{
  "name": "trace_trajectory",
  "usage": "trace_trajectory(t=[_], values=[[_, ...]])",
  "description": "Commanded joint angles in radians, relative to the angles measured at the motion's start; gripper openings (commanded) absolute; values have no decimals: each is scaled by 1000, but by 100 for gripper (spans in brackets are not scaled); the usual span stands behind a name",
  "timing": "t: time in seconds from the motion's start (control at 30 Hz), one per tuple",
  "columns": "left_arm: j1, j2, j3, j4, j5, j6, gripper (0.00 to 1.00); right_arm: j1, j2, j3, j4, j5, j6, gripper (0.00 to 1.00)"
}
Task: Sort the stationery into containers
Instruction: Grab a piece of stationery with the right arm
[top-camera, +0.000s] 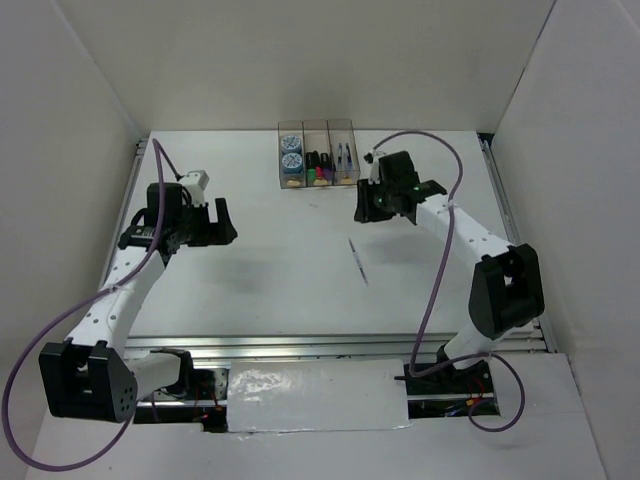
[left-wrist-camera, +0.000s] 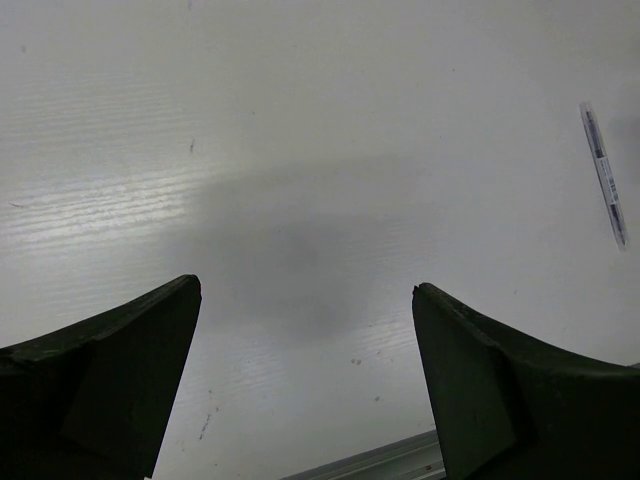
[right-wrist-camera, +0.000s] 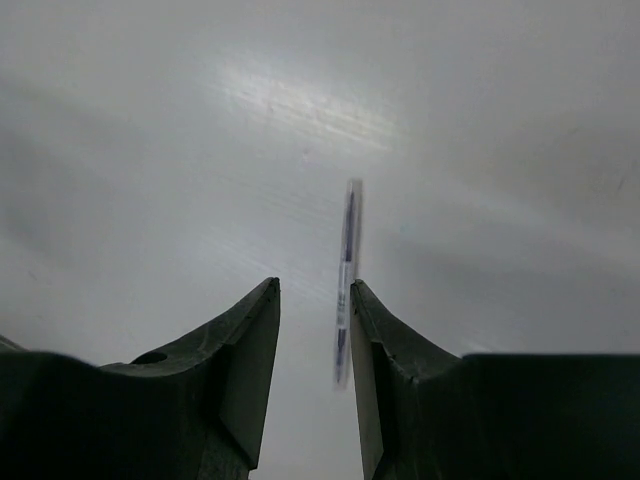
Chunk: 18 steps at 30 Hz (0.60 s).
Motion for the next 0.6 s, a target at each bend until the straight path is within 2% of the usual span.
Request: trace_trajectory(t=[0.0, 0.3, 0.57], values=[[-7, -36, -7, 26, 41, -10, 99, 22, 14, -79, -39, 69, 29, 41], [-7, -106, -31, 3, 15, -3, 99, 111, 126, -111, -76, 216, 111, 40], [-4, -108, -42, 6, 21, -3, 99, 146, 159, -169, -41, 222, 143, 39]])
